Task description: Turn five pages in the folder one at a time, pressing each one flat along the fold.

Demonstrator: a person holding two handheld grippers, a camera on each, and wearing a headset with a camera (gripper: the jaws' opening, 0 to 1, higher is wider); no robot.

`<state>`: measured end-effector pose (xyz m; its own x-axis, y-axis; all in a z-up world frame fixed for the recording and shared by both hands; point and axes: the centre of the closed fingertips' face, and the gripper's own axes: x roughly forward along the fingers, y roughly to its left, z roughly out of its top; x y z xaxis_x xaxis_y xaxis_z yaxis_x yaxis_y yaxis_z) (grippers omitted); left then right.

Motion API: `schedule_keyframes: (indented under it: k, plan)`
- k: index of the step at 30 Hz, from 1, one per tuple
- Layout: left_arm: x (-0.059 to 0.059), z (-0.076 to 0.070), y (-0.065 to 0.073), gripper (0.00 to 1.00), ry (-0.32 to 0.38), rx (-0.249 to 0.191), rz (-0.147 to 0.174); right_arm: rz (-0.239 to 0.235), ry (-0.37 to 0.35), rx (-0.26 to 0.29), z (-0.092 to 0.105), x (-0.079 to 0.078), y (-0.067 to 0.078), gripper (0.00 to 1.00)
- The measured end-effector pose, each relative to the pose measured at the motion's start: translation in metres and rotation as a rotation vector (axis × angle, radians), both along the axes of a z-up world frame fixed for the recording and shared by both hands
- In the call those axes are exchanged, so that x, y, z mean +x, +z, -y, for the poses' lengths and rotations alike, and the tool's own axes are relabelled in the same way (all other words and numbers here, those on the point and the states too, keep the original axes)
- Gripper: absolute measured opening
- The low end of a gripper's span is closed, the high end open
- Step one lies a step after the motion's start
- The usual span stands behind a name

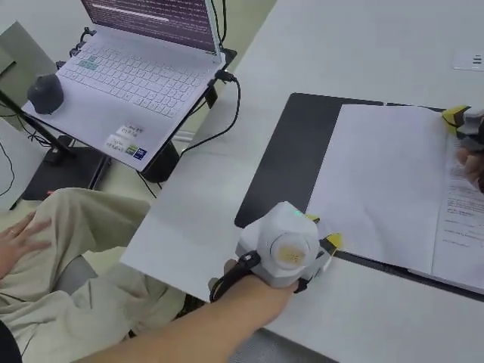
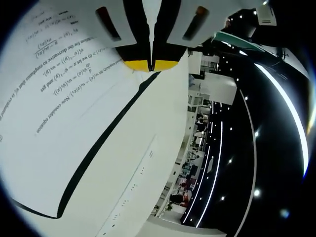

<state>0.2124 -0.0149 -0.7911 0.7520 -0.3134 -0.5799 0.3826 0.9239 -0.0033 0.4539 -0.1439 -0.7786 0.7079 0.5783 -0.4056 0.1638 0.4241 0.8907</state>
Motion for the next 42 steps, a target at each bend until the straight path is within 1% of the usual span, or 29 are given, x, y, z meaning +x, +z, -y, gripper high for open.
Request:
schedule_keyframes:
  k: [5,9,13,15,22,24,26,28,31,32,33,35,37,39,41,42]
  plan:
    - [0.000,0.000,0.000,0.21,-0.001,0.002,-0.001,-0.015,0.034,0.028,-0.003,-0.017,0.000,0.00]
    - [0.000,0.000,0.000,0.21,-0.005,0.006,-0.003,-0.024,0.050,0.033,-0.003,-0.028,-0.001,0.00]
    - [0.000,0.000,0.000,0.21,-0.010,0.009,0.000,-0.036,0.060,0.051,-0.002,-0.040,-0.001,0.00]
    - [0.000,0.000,0.000,0.21,-0.012,0.012,0.001,-0.041,0.067,0.055,-0.002,-0.043,-0.002,0.00]
    - [0.000,0.000,0.000,0.21,-0.011,0.009,0.005,-0.052,0.093,0.080,0.000,-0.065,-0.001,0.00]
    - [-0.001,0.000,0.000,0.21,-0.011,0.010,0.004,-0.060,0.114,0.085,-0.003,-0.075,-0.001,0.00]
    - [-0.001,0.000,0.000,0.21,-0.010,0.009,0.004,-0.056,0.119,0.090,-0.004,-0.085,-0.001,0.00]
    - [-0.001,0.000,0.000,0.21,-0.010,0.009,0.003,-0.058,0.113,0.105,-0.004,-0.093,0.000,0.00]
    - [-0.001,0.000,0.000,0.21,-0.009,0.008,0.003,-0.057,0.115,0.114,-0.002,-0.102,0.001,0.00]
    - [-0.001,0.000,0.000,0.21,-0.009,0.008,0.004,-0.057,0.118,0.117,-0.002,-0.104,0.002,0.00]
    - [-0.001,0.000,-0.001,0.21,-0.008,0.007,0.003,-0.064,0.133,0.121,-0.004,-0.111,0.002,0.00]
    - [-0.001,0.000,-0.001,0.21,-0.009,0.007,0.005,-0.066,0.163,0.116,-0.007,-0.122,0.001,0.00]
    - [-0.001,0.000,-0.001,0.21,-0.010,0.008,0.005,-0.068,0.164,0.118,-0.007,-0.129,0.000,0.00]
    - [-0.001,0.000,-0.001,0.21,-0.013,0.011,0.005,-0.070,0.181,0.115,-0.008,-0.140,-0.002,0.00]
    - [-0.002,0.000,0.000,0.21,-0.014,0.012,0.005,-0.075,0.174,0.129,-0.008,-0.147,-0.002,0.00]
    - [-0.002,0.000,0.000,0.21,-0.014,0.012,0.005,-0.076,0.176,0.128,-0.008,-0.149,-0.002,0.00]
